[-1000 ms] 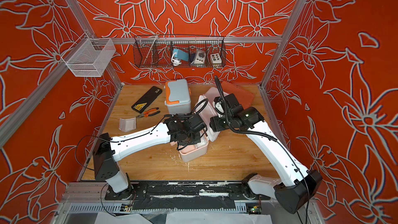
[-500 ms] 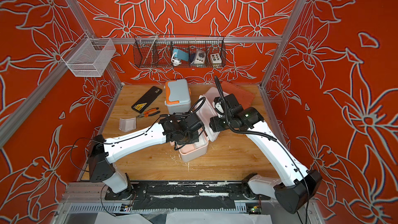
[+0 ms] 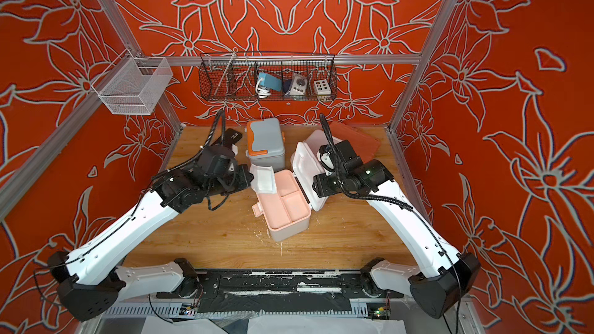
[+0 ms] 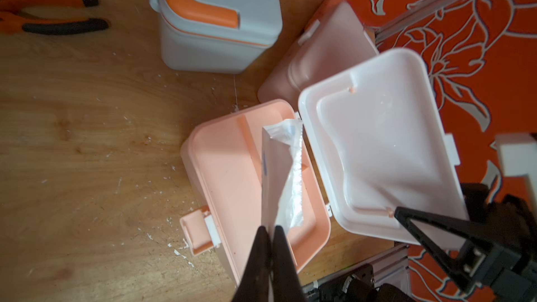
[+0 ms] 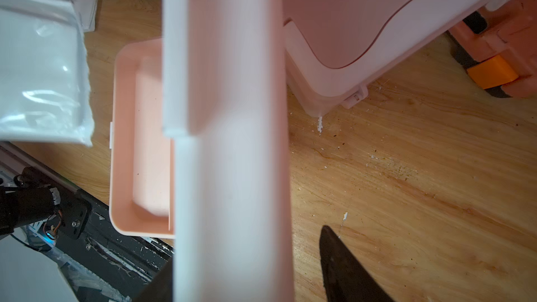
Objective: Open first aid kits and take out gauze
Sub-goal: Pick up the gauze from the first aid kit, then place the gauze at the center of the board.
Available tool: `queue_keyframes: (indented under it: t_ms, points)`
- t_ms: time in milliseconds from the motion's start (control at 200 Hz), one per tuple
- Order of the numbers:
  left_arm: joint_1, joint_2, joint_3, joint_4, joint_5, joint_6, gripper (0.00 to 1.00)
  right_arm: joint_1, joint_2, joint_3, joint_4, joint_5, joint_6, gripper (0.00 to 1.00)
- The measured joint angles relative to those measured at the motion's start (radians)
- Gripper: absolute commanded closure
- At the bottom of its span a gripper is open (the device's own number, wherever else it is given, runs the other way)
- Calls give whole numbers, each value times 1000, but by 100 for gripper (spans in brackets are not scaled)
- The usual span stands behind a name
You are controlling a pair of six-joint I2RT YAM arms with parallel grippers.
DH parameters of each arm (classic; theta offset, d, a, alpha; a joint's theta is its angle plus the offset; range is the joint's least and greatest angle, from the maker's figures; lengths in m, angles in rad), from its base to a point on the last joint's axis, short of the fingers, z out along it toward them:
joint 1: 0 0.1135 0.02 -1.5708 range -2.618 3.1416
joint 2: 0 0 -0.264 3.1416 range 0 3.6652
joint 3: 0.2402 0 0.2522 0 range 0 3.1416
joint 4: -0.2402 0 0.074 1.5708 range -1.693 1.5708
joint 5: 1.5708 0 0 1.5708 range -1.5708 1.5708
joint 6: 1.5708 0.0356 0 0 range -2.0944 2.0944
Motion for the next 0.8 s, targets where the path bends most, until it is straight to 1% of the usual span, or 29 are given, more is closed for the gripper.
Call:
queue_keyframes:
  t_ms: [125, 285, 440, 580, 796]
  points:
    - [138, -13, -20, -16, 26, 92, 100, 0, 0, 0, 2, 0, 0, 36]
    - [314, 0, -92, -41, 50, 216, 100, 0, 0, -2, 3, 0, 0, 36]
    - [441, 50, -157, -51, 33, 312, 100, 0, 0, -2, 3, 0, 0, 36]
    - [504, 84, -215, -47, 0, 366, 100, 0, 0, -2, 4, -1, 0, 36]
    - [522, 194, -221, -19, -34, 404, 100, 0, 1, -5, 11, -20, 0, 36]
